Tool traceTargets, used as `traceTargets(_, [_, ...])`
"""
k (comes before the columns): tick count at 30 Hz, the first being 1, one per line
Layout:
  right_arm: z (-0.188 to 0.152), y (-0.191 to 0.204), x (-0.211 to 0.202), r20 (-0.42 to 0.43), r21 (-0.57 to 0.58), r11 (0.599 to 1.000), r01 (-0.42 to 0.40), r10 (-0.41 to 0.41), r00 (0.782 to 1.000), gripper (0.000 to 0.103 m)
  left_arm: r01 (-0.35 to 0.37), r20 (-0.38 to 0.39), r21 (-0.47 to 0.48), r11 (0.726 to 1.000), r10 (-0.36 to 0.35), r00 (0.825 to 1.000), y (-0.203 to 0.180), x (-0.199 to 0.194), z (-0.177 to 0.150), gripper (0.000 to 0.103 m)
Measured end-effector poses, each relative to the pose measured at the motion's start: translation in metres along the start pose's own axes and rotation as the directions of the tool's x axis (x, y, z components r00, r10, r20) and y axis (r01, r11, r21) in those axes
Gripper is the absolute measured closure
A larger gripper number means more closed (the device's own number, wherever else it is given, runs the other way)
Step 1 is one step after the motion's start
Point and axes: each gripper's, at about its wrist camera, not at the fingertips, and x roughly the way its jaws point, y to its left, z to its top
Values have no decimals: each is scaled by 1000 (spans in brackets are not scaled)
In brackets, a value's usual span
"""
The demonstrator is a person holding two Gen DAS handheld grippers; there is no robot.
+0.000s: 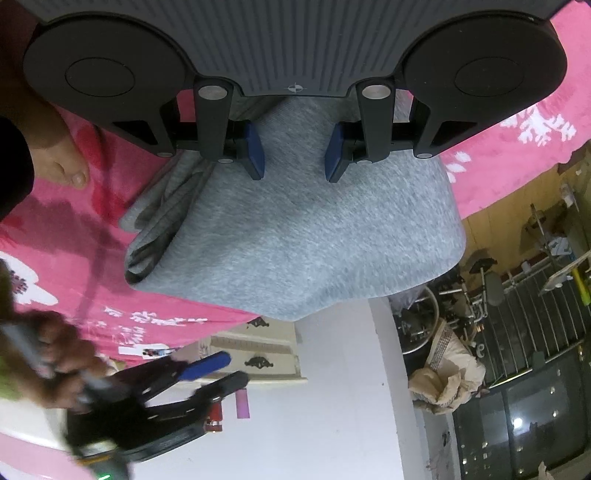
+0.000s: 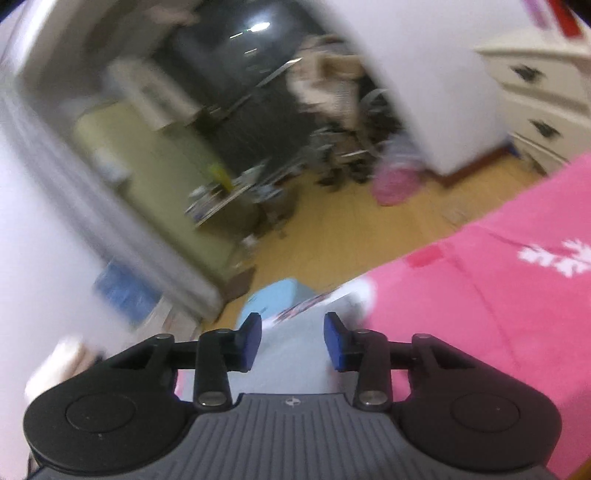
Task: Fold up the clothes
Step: 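Release the grey bundle and lift both grippers away from it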
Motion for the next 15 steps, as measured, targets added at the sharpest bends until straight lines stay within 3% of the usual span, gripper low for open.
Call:
traceTargets(3, [-31, 33, 4, -113, -171, 983, -59, 40, 993, 68, 2, -2, -7, 1000, -2, 1000, 0, 0, 1, 67])
traceTargets(4, [-46, 38, 11, -162, -220, 974, -49, 12, 987, 68, 3, -3, -10, 1000, -3, 1000, 1, 0, 1, 67])
traceTargets(6, [-80, 45, 33, -221, -377, 925, 54, -147, 964, 69, 10, -5, -17, 1000, -10, 1000, 2, -1, 2, 65])
traceTargets(7, [-88, 48, 35, -201, -417, 905, 82, -180, 963, 68, 12, -6, -17, 1000, -12, 1000, 2, -1, 3, 64])
traceTargets(11, [-74, 64, 29, -145, -412, 903, 119, -194, 970, 68, 31, -5, -35, 999, -32, 999, 10, -6, 9, 64])
traceTargets(13, [-72, 76, 15, -108, -443, 894, 73, -134, 985, 68, 50, 13, -64, 997, -49, 999, 14, -11, 11, 61])
traceTargets(15, [-77, 82, 8, -118, -458, 888, 45, -111, 987, 68, 65, 25, -81, 995, -63, 998, 15, -12, 11, 56])
